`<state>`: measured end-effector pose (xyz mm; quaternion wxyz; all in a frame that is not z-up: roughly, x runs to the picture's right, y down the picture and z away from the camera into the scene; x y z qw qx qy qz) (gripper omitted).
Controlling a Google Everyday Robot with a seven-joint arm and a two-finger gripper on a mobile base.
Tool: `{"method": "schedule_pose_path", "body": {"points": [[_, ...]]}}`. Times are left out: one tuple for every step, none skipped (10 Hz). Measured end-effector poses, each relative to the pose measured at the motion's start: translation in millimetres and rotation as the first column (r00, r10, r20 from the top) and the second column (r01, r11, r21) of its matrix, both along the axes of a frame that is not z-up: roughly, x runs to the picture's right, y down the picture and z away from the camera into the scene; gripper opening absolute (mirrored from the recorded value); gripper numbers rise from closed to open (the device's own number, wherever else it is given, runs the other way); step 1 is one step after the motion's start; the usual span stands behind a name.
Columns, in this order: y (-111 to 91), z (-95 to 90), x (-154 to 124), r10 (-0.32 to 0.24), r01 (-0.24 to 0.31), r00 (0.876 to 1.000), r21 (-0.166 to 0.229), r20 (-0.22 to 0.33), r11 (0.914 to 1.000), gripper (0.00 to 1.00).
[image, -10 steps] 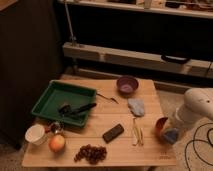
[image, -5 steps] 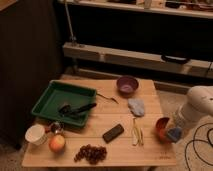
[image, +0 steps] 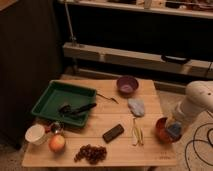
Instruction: Wipe red bowl with sponge
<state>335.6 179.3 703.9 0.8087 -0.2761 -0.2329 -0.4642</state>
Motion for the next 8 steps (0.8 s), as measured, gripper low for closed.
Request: {"method": "schedule_pose_path", "body": {"points": [[-5.0, 3.2, -1.7, -0.007, 0.007, 1.000, 0.000, 0.001, 1.0000, 0.00], [-10.2, 6.9, -3.7, -0.014, 0.014, 1.000, -0.001, 0.003, 0.9999, 0.00], [-13.7, 9.9, -5.7, -0.020, 0.020, 1.000, -0.002, 0.007, 0.9998, 0.00], [-17.6, 13.1, -7.6, -0.026, 0.026, 1.000, -0.001, 0.011, 0.9997, 0.00], [-22.6, 17.5, -13.3, -0.036, 0.036, 0.999, -0.002, 0.019, 0.9993, 0.00], [-26.8, 21.4, -19.9, -0.047, 0.047, 0.998, -0.003, 0.028, 0.9989, 0.00], [-33.6, 26.7, -31.9, -0.066, 0.066, 0.997, -0.003, 0.044, 0.9978, 0.00], [-38.3, 30.8, -42.4, -0.084, 0.084, 0.995, -0.005, 0.059, 0.9965, 0.00]]}}
